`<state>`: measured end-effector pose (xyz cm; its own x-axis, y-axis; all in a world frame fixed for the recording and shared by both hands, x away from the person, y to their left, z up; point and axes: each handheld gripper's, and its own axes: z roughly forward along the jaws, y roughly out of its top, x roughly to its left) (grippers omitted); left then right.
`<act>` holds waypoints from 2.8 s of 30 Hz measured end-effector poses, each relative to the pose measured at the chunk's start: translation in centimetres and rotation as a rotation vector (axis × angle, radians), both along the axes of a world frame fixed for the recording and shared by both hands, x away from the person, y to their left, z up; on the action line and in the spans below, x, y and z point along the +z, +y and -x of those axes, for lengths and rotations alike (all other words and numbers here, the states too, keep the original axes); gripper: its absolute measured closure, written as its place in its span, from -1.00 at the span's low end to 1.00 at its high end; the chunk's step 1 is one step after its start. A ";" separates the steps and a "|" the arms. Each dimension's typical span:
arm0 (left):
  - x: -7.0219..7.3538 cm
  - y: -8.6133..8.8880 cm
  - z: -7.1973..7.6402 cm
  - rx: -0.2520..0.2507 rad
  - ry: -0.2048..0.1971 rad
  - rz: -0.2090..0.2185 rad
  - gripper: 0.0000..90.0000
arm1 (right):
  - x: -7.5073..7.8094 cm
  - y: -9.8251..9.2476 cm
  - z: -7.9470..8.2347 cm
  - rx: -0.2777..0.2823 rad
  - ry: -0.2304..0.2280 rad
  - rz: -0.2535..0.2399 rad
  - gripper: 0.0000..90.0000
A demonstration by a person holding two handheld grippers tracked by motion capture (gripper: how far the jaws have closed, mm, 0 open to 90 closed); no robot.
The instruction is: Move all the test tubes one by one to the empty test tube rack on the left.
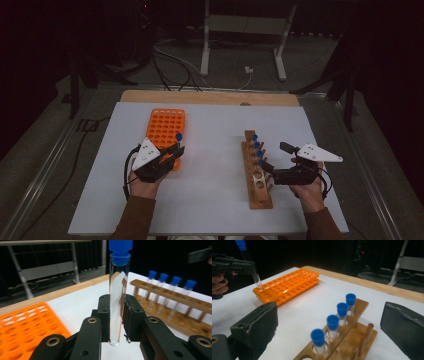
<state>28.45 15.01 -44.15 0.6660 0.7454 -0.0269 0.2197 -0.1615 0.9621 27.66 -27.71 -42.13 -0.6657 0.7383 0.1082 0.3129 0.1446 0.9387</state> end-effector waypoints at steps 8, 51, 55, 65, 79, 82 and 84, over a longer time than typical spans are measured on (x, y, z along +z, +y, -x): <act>-1.8 1.0 -0.8 0.065 0.035 -0.020 0.74 | 0.1 -0.9 0.4 -0.020 -0.008 -0.030 -0.96; -3.5 2.0 -0.2 0.122 0.135 -0.007 0.13 | -0.8 -1.3 0.5 -0.001 0.014 0.005 -0.93; -3.0 2.5 0.3 0.117 0.133 0.021 0.08 | -1.0 -1.2 0.4 0.013 0.025 0.011 -0.89; -2.4 3.1 1.1 0.177 0.121 0.000 -0.41 | -1.9 -0.5 0.1 0.038 0.058 0.038 -0.82; -1.9 3.3 1.8 0.224 0.104 0.014 -0.98 | -3.1 0.4 -0.1 0.064 0.078 0.078 -0.68; -2.1 3.4 1.8 0.219 0.108 0.017 -0.99 | -3.4 0.9 -0.1 0.091 0.084 0.103 -0.52; -2.2 3.5 1.7 0.218 0.115 0.020 -0.98 | -3.4 1.0 0.0 0.099 0.083 0.110 -0.44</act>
<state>26.77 18.52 -46.36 0.4812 0.8698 -0.1093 0.3555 -0.0797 0.9313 27.70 -26.75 -45.56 -0.7278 0.6802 0.0878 0.3677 0.2788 0.8872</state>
